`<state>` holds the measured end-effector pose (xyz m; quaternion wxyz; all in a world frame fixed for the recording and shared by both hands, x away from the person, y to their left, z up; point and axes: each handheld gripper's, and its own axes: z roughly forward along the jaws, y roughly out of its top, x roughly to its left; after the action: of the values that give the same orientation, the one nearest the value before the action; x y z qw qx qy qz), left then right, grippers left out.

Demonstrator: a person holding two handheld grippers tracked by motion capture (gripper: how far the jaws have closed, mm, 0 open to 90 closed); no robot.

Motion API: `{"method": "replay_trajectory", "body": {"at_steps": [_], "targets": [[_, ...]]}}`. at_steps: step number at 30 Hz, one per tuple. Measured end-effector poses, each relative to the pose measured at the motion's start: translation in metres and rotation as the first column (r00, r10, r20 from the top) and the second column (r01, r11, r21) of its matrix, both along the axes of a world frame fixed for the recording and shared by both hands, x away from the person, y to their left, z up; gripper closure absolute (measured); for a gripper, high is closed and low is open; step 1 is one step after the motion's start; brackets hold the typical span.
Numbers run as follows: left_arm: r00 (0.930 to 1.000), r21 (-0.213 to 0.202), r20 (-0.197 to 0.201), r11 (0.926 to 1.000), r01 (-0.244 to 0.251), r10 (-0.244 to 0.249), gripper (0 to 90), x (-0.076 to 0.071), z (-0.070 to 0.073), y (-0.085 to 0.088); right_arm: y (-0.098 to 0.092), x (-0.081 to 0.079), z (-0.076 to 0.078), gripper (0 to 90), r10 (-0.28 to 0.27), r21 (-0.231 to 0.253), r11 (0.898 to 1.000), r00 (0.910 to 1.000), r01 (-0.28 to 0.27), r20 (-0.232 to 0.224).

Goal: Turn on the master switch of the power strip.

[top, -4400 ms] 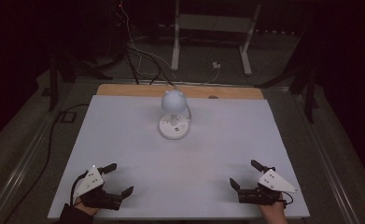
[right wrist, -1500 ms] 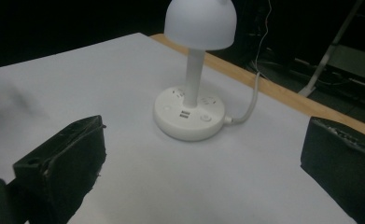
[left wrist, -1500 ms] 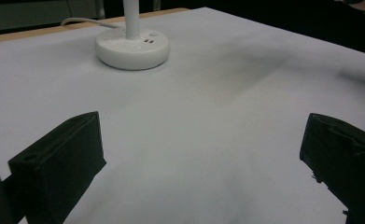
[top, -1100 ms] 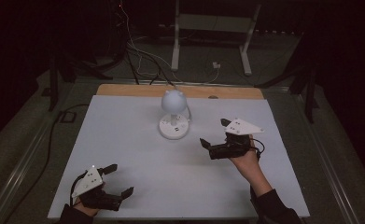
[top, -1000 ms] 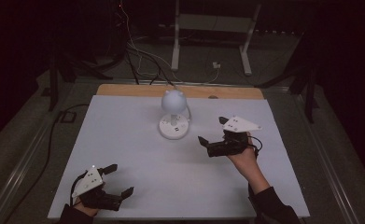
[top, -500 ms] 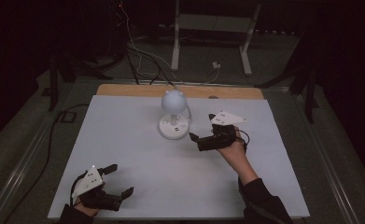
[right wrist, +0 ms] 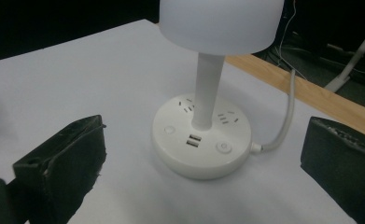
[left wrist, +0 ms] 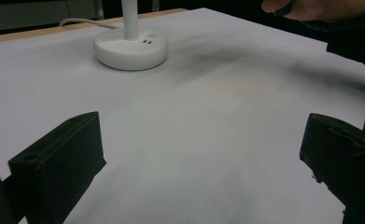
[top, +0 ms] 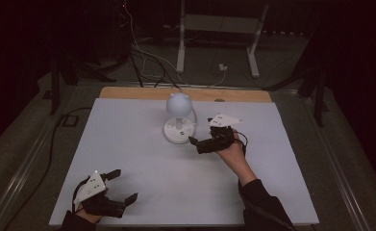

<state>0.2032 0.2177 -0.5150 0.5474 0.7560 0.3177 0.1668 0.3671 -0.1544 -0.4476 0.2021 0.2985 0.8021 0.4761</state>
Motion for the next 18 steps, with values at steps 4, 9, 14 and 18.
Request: {"method": "replay_trajectory", "body": {"at_steps": [4, 9, 14, 18], "targets": [[1.0000, -0.001, -0.001, 1.0000, -0.002, 0.002, 0.2, 0.000, 0.000, 0.000, 0.003, 0.006, -0.004, 0.2, 0.003, 0.002, 1.000, 1.0000, -0.003, -0.008], [1.0000, -0.002, -0.001, 1.0000, -0.002, 0.002, 0.2, 0.000, 0.000, 0.000, 0.008, 0.014, -0.008, 0.2, -0.006, 0.005, 1.000, 0.9998, 0.006, -0.021], [1.0000, -0.003, -0.001, 1.0000, -0.002, 0.002, 0.2, 0.000, 0.000, 0.000, 0.012, 0.019, -0.013, 3.5, -0.017, -0.004, 1.000, 0.9997, 0.017, -0.015], [1.0000, -0.002, -0.001, 1.0000, -0.002, 0.002, 0.2, 0.000, 0.000, 0.000, 0.014, 0.023, -0.017, 5.2, -0.023, -0.006, 1.000, 0.9994, 0.023, -0.026]]}}
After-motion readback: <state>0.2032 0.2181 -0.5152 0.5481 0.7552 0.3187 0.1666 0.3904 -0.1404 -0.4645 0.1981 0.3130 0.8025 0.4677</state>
